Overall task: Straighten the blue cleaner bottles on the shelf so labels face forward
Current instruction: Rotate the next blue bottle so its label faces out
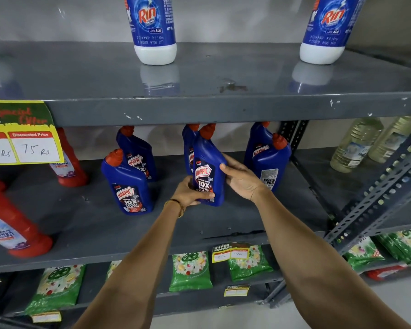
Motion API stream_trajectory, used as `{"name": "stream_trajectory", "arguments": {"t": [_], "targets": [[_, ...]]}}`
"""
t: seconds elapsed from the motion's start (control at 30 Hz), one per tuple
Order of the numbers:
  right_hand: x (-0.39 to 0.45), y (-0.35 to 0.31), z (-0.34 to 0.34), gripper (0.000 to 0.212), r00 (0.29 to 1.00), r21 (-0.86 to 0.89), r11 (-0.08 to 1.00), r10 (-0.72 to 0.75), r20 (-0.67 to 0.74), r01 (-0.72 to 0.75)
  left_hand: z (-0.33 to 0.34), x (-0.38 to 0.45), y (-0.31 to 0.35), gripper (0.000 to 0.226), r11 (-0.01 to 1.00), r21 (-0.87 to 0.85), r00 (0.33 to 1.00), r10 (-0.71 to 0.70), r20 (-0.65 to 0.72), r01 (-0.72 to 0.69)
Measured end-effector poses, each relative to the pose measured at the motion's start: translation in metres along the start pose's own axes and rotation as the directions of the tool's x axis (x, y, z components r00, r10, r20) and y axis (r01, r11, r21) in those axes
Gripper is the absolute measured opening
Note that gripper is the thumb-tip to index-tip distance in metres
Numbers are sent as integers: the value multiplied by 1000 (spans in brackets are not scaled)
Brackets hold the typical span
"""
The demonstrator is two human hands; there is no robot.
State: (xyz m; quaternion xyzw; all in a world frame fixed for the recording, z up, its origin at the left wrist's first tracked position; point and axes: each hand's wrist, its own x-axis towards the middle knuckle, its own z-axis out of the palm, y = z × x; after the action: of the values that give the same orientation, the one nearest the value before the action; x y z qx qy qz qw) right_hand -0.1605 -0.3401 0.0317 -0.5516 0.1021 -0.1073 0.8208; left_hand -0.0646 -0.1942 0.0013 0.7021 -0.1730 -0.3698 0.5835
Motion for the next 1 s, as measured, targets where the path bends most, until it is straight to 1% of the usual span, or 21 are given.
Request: {"name": "stream_trajectory", "arguments": {"t": [0.07,0.13,0.2,0.3,0.4,0.57,0.63,0.7,0.77,0.83,0.93,1.0], "targets": [[2,2,-2,49,1000,-10,1000,-3,-31,2,4,1,0,69,988,146,988,73,-135,-53],[4,4,-3,48,999,-23,1000,12,-35,-13,9,2,-1,77,959,275,961,134,-243,-64],[5,6,-2,48,999,-33,999,23,-40,-24,14,2,-4,82,947,316,939,158,-306,-56],[7,8,-1,48,998,-45,998,35,-52,-37,19,1,-9,83,922,387,917,170,-362,-18],[7,9,-3,47,998,-60,997,52,-47,-55,20,1,-14,87,901,434,915,149,-375,31],[7,12,-1,46,995,-72,994,82,-49,-86,23,-2,-20,95,900,431,917,120,-380,61],[7,11,1,46,995,-84,992,91,-50,-95,22,-3,-22,93,904,425,917,126,-378,51],[6,11,2,46,993,-94,990,100,-66,-105,20,-5,-23,84,904,426,926,132,-354,34],[5,11,4,47,989,-105,988,102,-103,-113,18,-7,-22,75,909,416,935,121,-332,30],[2,11,7,47,983,-106,987,99,-157,-117,16,-10,-23,72,915,401,939,100,-330,44],[-7,13,11,48,960,-95,990,78,-269,-107,15,-17,-26,70,926,371,936,64,-346,74],[-14,16,12,47,931,-104,989,63,-359,-107,16,-24,-30,70,931,355,933,48,-357,88]]}}
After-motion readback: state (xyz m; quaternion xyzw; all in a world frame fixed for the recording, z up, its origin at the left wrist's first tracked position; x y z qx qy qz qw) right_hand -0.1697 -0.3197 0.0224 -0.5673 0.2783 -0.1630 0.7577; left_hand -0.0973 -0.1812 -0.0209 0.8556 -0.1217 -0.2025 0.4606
